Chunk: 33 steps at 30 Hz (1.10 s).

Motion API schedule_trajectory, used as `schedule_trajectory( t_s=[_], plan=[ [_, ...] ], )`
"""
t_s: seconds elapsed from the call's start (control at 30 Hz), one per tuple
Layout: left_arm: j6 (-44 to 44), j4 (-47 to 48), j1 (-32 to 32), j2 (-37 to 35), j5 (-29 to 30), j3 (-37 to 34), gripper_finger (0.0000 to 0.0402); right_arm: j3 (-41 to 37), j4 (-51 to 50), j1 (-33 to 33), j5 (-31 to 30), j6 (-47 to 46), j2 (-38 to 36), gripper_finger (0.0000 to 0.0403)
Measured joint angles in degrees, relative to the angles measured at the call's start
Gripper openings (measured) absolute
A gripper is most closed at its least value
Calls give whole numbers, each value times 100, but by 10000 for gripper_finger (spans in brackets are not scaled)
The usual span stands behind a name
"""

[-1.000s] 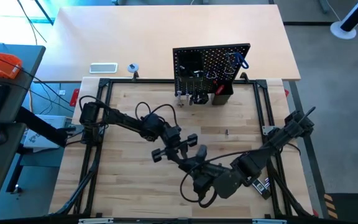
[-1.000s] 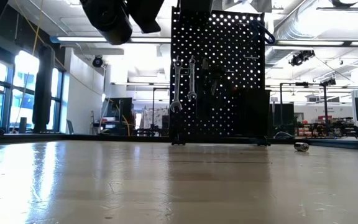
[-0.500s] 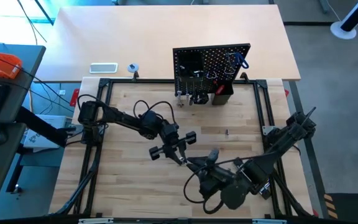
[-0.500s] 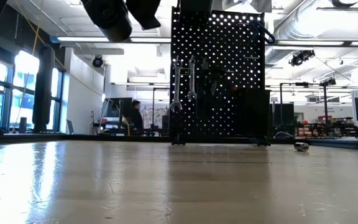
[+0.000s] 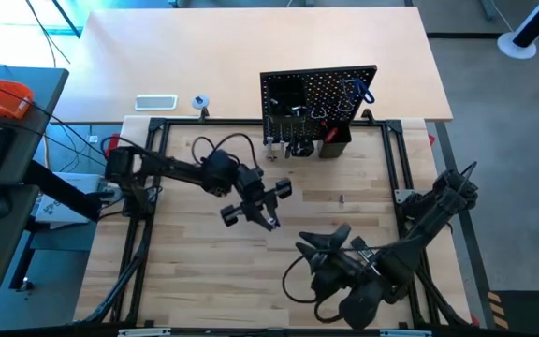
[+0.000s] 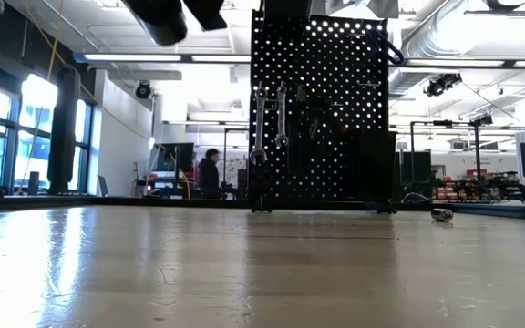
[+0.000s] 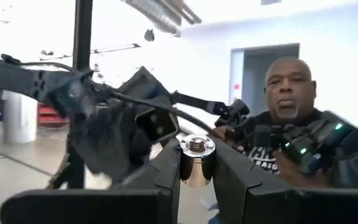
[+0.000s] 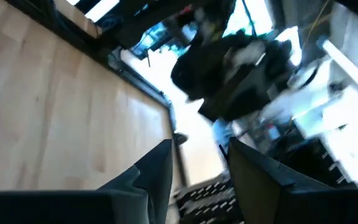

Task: Hang tools onto peg board
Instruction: Put the silver socket into the top black bin on the peg board

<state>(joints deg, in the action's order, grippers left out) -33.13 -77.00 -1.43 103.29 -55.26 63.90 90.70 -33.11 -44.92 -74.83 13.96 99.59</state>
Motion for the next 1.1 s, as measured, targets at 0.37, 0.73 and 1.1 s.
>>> schedule_trajectory(
  t_s=[0.37, 0.73, 1.1],
  plan=[
    [2007, 3002, -485, -1592, 678, -1, 54, -197, -3006, 31, 1321, -4495, -2, 146],
    [3981, 5887, -1402, -2638, 3572, 739, 54, -1082, -2850, 67, 1229, -5569, -4, 146],
    [4328, 8590, -2214, -1651, 4295, 3112, 54, -1906, -1859, 144, 1213, -5895, -4, 146]
  ],
)
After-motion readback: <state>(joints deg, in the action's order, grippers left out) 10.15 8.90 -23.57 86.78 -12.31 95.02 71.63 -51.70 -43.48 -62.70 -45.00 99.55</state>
